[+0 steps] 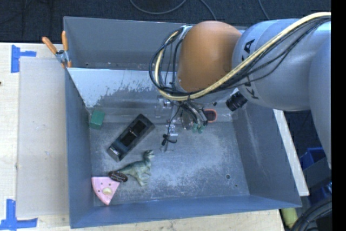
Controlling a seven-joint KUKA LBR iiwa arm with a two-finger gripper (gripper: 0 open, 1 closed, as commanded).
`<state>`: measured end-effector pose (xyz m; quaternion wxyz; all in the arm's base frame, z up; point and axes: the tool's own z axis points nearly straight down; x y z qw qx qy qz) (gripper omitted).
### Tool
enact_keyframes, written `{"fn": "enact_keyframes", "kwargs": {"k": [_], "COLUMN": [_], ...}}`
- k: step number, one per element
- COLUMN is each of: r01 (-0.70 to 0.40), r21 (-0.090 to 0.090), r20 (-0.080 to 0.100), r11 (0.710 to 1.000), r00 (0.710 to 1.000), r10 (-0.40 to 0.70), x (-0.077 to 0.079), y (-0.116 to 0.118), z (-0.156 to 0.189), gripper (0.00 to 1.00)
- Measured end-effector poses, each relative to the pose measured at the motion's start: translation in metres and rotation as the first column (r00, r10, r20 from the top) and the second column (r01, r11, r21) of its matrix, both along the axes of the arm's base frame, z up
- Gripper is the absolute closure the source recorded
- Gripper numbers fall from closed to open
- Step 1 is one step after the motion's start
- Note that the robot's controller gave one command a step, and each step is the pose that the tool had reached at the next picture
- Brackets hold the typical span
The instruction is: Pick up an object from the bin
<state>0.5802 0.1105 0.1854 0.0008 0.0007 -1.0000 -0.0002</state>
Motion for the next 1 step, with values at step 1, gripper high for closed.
{"fn": "enact_keyframes", "kwargs": {"k": [1], "r01": [-0.055], "r21": [0.0], "r20": [0.005], "r11": [0.999], "r00": [0.998], "r10": [0.055], "x": [0.0136], "y": [0.0145], "z": [-0.0352], "gripper": [0.0]}}
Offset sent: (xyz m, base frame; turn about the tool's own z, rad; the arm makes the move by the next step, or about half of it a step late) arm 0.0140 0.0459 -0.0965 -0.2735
